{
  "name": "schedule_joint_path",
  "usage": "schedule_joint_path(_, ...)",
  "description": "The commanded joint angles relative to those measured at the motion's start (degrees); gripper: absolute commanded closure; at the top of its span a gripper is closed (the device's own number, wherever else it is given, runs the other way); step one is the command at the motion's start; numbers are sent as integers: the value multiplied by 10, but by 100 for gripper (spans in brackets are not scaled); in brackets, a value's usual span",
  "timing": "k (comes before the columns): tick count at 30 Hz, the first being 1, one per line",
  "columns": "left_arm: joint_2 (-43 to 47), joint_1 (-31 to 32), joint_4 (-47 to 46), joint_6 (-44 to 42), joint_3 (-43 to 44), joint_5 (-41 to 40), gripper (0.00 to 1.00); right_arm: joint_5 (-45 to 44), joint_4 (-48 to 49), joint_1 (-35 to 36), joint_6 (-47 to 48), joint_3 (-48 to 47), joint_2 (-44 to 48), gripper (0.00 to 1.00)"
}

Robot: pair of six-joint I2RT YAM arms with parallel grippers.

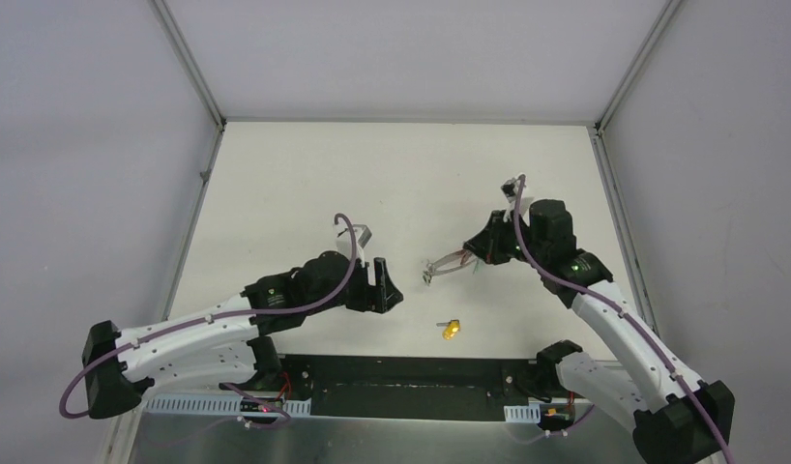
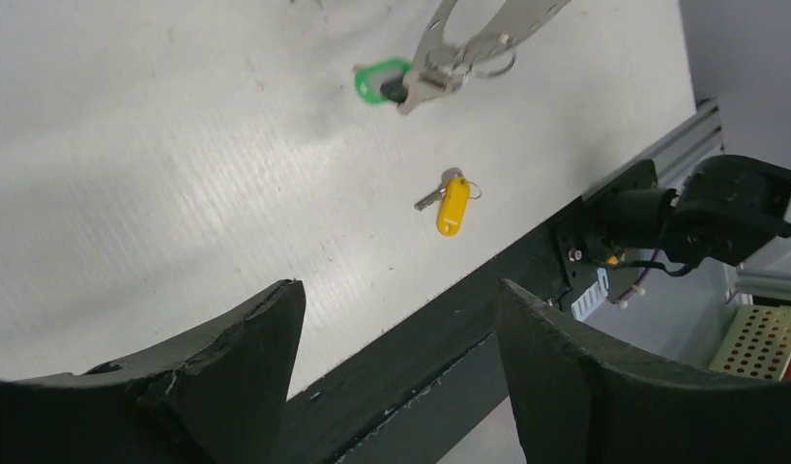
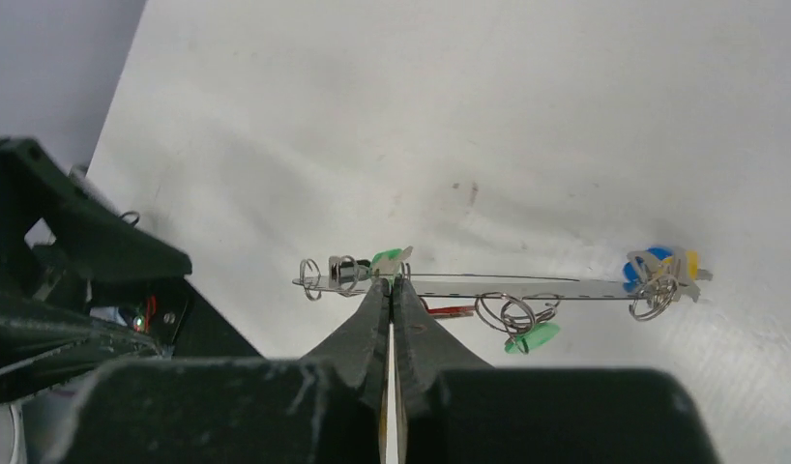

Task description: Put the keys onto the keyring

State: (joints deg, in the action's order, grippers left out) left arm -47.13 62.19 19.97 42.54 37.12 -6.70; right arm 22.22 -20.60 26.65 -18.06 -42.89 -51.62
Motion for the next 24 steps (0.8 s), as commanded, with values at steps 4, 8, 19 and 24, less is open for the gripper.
schedule_joint_path(4, -147, 4, -28, 153, 43, 28, 29, -35, 42, -107, -86, 42, -8, 100)
schedule_joint_path(8, -269, 34, -38, 148, 124, 39, 30, -22, 47, -156, -102, 56, -28, 100)
schedule_joint_path(19, -556, 105, 128, 159, 404, -10, 41, -8, 58, -207, -110, 86, -31, 100)
schedule_joint_path(24, -599, 112, 173, 164, 446, -28, 48, -13, 57, -213, -115, 90, -32, 100)
